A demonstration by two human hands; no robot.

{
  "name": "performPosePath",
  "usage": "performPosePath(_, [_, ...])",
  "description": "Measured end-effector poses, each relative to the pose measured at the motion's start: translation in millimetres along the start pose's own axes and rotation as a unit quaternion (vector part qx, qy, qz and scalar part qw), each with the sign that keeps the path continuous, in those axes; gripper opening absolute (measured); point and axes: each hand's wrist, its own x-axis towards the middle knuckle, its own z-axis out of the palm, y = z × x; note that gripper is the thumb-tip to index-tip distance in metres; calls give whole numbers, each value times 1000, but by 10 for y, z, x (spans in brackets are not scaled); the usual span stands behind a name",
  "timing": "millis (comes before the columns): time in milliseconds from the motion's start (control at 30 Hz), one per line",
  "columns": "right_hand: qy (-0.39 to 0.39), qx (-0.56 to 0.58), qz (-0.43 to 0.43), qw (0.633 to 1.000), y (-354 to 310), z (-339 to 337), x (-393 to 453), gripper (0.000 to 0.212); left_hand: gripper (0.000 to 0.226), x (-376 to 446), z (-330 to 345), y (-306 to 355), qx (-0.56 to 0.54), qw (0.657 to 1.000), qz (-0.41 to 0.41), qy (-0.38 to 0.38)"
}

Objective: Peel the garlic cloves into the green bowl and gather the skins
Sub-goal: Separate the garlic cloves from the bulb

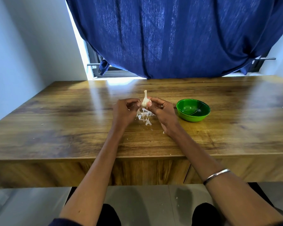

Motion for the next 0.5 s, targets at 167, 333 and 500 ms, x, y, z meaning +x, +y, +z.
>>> performPosePath(167, [11, -10, 2, 1000, 3, -14, 2, 34, 21, -2, 6, 29, -27, 999, 1, 26])
performPosePath(333, [17, -15, -15, 1000, -31, -28, -49, 35, 33, -9, 6, 57, -161, 980, -101, -52])
performPosePath(500, [-33, 65, 3, 997, -37, -19, -64, 36, 29, 10, -44, 21, -249, 957, -146, -28])
